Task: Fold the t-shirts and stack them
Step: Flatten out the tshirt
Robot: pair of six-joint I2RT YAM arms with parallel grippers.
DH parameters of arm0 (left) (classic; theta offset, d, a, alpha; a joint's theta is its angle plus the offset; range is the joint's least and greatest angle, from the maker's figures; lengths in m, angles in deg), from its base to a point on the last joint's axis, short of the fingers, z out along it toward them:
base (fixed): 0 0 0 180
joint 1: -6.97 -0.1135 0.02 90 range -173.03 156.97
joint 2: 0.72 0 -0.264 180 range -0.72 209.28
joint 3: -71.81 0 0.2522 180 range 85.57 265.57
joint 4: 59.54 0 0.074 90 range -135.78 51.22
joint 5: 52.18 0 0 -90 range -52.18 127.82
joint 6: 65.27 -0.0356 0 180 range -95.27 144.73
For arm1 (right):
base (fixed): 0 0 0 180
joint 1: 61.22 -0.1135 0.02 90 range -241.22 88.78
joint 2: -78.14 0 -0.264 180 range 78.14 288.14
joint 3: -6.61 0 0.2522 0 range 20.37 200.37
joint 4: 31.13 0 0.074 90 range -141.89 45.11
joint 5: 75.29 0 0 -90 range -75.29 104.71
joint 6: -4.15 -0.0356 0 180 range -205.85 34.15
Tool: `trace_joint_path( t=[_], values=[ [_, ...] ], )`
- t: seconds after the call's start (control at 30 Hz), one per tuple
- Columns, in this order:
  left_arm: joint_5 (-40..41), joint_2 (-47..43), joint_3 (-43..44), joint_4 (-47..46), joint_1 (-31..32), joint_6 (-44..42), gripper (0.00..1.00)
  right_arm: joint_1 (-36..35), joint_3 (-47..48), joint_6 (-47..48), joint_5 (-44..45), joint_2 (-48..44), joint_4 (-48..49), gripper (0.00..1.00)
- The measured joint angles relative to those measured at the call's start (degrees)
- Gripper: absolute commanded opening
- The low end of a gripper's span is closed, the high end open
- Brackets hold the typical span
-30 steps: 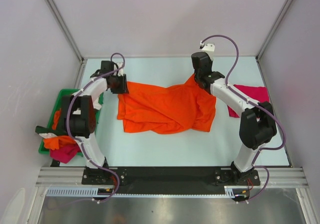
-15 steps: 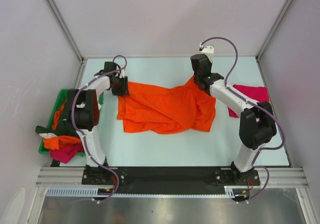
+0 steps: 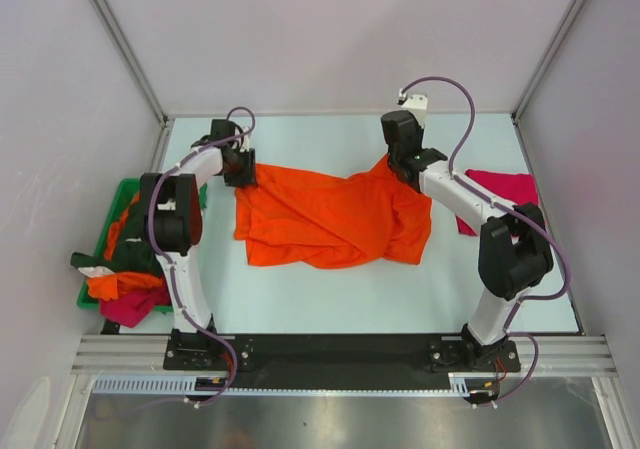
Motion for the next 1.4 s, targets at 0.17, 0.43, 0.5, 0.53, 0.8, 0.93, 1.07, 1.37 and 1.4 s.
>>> trace_joint_path(
  t=[0.17, 0.43, 0.5, 0.53, 0.8, 0.93, 1.07, 1.37, 1.4],
  values=[
    [0.0, 0.4, 0.0, 0.5, 0.0, 0.0, 0.35, 0.2, -0.1, 0.0, 0.0, 0.0, 0.0, 0.00],
    [-0.1, 0.3, -0.4, 0.7, 0.0, 0.1, 0.00, 0.3, -1.0, -0.1, 0.0, -0.1, 0.0, 0.00],
    [-0.2, -0.1, -1.4, 0.5, 0.0, 0.3, 0.00, 0.2, -1.1, -0.1, -0.1, -0.1, 0.0, 0.00],
    [-0.2, -0.5, -1.9, 0.3, 0.0, 0.4, 0.00, 0.2, -1.1, -0.2, -0.1, -0.1, 0.0, 0.00],
    [0.0, -8.2, -6.8, 1.6, 0.0, 0.1, 0.00, 0.0, -1.6, -0.1, 0.0, -2.1, -0.3, 0.00],
    [0.0, -18.4, -7.8, 2.9, 0.0, -0.7, 0.00, 0.7, -2.7, 0.2, 0.0, -6.6, -1.4, 0.00],
    [-0.1, -31.2, -6.4, 3.9, 0.0, -1.6, 0.00, 1.4, -3.0, 0.4, 0.2, -13.1, -2.9, 0.00],
    [-0.5, -46.9, -5.7, 9.2, 0.0, -4.2, 0.00, -1.5, -6.4, 1.6, 3.1, -26.8, -6.3, 0.00],
    [-0.6, -48.5, -5.7, 10.1, 0.0, -4.3, 0.00, -1.8, -6.6, 1.8, 3.3, -28.0, -7.0, 0.00]
  ],
)
